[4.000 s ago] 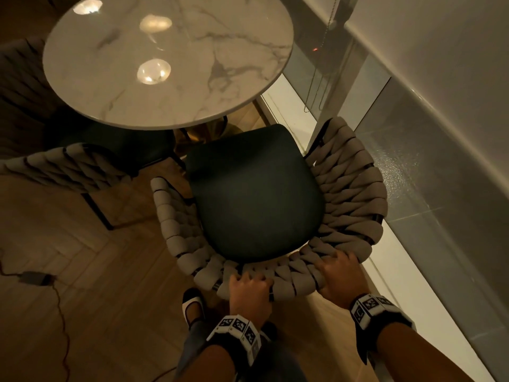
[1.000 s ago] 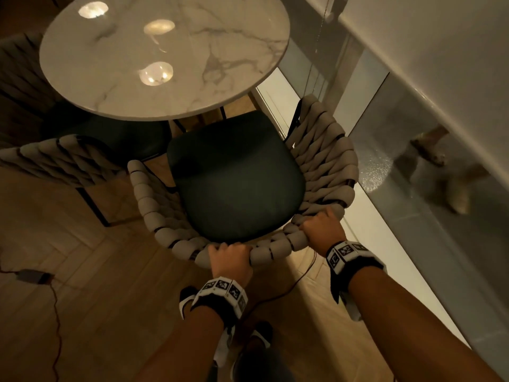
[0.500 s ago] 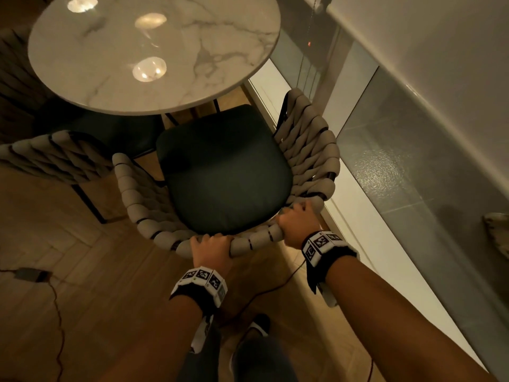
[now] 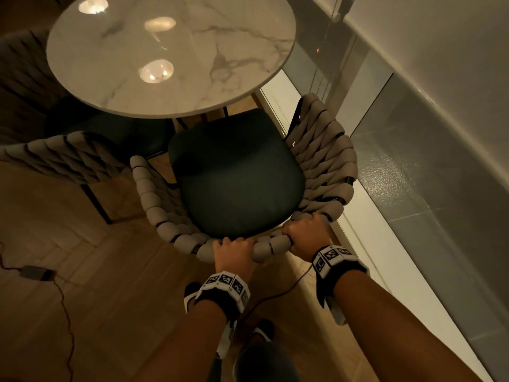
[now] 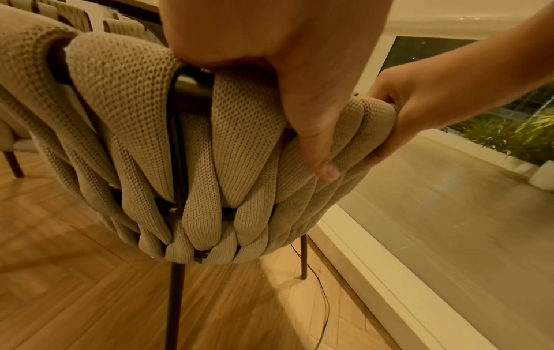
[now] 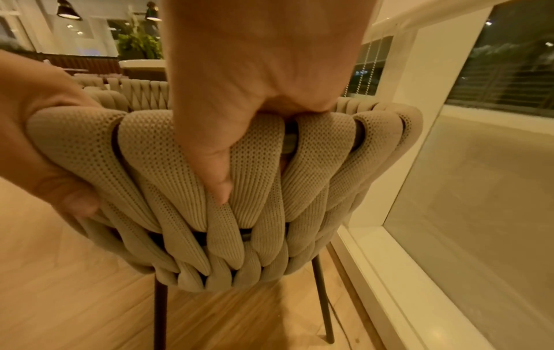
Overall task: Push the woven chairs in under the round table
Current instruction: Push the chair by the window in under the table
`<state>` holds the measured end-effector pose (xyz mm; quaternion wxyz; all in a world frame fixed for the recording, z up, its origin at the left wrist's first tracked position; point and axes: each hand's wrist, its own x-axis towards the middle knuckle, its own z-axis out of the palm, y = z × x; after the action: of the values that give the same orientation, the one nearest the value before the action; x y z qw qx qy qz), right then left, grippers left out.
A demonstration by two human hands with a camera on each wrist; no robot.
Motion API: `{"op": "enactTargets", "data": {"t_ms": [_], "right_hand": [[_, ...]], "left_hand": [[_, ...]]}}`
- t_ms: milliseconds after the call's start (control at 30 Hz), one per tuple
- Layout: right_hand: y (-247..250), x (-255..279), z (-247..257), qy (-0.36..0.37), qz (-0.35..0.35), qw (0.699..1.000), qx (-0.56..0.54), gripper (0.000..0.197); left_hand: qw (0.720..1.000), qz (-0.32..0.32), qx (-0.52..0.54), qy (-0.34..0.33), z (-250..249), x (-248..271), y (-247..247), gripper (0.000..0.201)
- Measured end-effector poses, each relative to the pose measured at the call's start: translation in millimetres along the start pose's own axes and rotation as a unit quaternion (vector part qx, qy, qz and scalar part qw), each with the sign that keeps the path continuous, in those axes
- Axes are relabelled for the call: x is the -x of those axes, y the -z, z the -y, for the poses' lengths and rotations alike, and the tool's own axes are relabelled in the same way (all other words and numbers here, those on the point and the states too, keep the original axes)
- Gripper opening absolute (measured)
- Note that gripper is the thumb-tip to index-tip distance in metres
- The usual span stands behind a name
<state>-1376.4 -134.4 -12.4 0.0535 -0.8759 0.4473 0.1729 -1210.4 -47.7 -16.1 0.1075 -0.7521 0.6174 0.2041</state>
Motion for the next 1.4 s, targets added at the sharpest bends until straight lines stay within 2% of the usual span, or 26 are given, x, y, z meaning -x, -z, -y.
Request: {"op": "enactTargets", "data": {"t_ms": [267, 400, 500, 600, 700, 767, 833, 867, 900, 967, 1033, 1100, 1200, 1300, 1333, 1400], "right_hand": [[5, 3, 18, 0.003, 0.053, 0.999, -0.003, 0.016], [16, 5, 27, 0.065, 0.077, 0.994, -0.034, 0.037], [23, 7, 53, 0.112, 0.087, 0.988, -0.055, 0.042], [28, 7, 80, 0.127, 0.089, 0.985, -0.076, 0.052], [42, 0, 108, 0.136, 0.062, 0.983, -0.103, 0.051], [63, -15, 141, 0.153, 0.035, 0.981, -0.116, 0.045], [68, -17, 154, 0.159, 0.036, 0.976, -0.141, 0.041], [86, -36, 189, 0.193, 0.042, 0.973, -0.121, 0.039], [86, -36, 192, 0.193, 0.061, 0.972, -0.119, 0.038], [99, -50, 222, 0.199, 0.071, 0.972, -0.101, 0.035], [111, -67, 255, 0.179, 0.061, 0.977, -0.098, 0.031], [122, -87, 292, 0.193, 0.047, 0.975, -0.096, 0.026], [133, -121, 359, 0.225, 0.102, 0.965, -0.085, 0.025], [132, -163, 420, 0.164, 0.189, 0.959, -0.133, 0.037], [128, -195, 458, 0.145, 0.213, 0.954, -0.149, 0.042], [124, -198, 451, 0.112, 0.245, 0.953, -0.137, 0.047]], "left_hand": [[1.0, 0.002, 0.012, -0.004, 12, 12, 3, 0.042], [0.996, 0.045, 0.042, -0.058, 23, 19, 13, 0.064], [0.993, 0.007, 0.094, -0.068, 60, 39, 22, 0.069], [0.985, -0.053, 0.162, -0.024, 115, 71, 24, 0.069], [0.974, -0.069, 0.194, 0.1, 175, 99, 18, 0.063], [0.965, -0.023, 0.189, 0.18, 229, 117, 10, 0.056], [0.963, 0.06, 0.172, 0.2, 257, 124, 0, 0.046], [0.952, 0.095, 0.178, 0.231, 296, 137, -2, 0.042], [0.948, 0.12, 0.178, 0.236, 305, 141, -5, 0.039], [0.931, 0.143, 0.197, 0.273, 344, 150, -11, 0.037], [0.92, 0.165, 0.21, 0.288, 386, 161, -11, 0.035], [0.908, 0.176, 0.233, 0.302, 435, 164, -9, 0.038], [0.906, 0.166, 0.237, 0.309, 510, 173, 3, 0.043], [0.899, 0.133, 0.241, 0.34, 578, 180, 15, 0.044], [0.891, 0.139, 0.245, 0.357, 625, 183, 13, 0.046], [0.877, 0.134, 0.293, 0.356, 647, 176, -19, 0.048]]}}
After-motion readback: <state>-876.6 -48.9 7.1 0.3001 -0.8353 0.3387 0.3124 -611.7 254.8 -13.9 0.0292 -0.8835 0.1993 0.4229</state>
